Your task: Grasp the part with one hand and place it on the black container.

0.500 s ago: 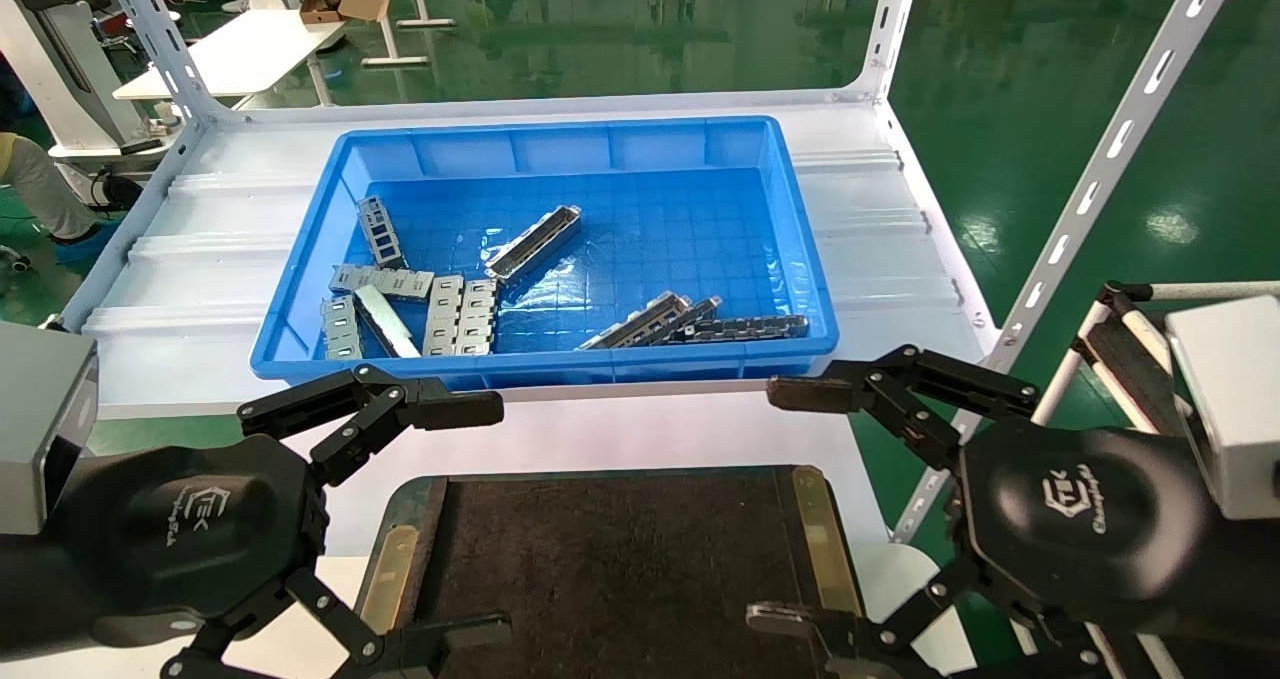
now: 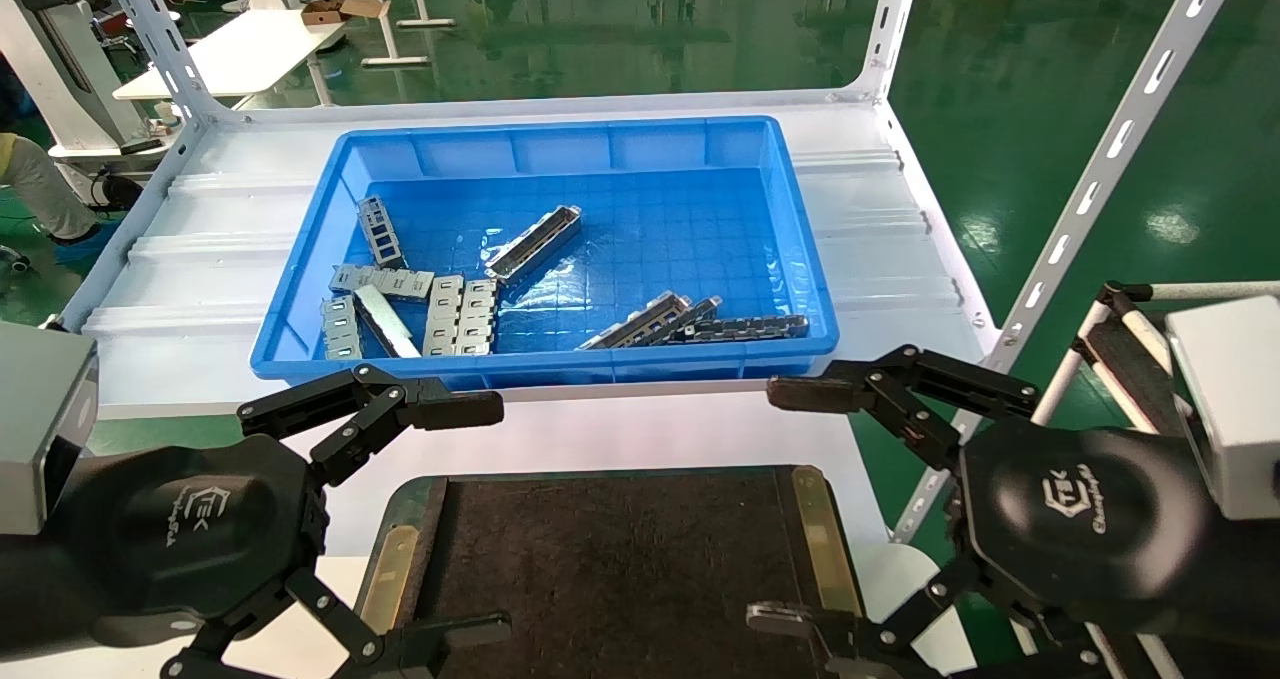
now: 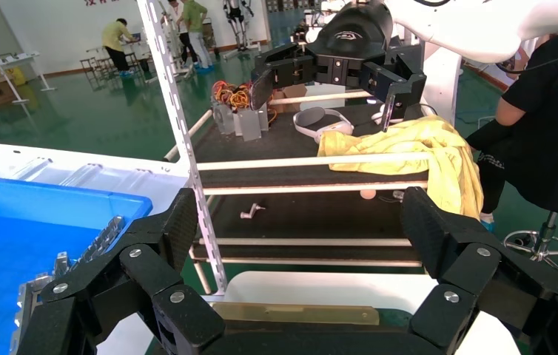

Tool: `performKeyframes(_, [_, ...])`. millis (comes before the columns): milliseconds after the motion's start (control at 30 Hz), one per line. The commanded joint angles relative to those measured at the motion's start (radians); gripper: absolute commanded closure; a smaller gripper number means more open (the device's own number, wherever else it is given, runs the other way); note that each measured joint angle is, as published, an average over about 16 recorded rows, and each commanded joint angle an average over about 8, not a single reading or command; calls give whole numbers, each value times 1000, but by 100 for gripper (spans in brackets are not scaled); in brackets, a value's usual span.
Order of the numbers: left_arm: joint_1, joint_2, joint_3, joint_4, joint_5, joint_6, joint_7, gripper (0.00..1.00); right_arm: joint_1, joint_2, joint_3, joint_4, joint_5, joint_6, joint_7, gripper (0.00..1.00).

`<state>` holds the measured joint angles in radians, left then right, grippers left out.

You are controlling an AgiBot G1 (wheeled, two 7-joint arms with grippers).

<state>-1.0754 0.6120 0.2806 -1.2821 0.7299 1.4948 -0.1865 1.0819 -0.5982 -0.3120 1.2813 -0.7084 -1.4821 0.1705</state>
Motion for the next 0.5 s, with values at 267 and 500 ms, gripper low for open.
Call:
performKeyframes(267, [0,0,0,0,0,0,0,0,0,0,0,0,0,0,0,0])
performKeyframes(500, [0,0,0,0,0,0,0,0,0,0,0,0,0,0,0,0])
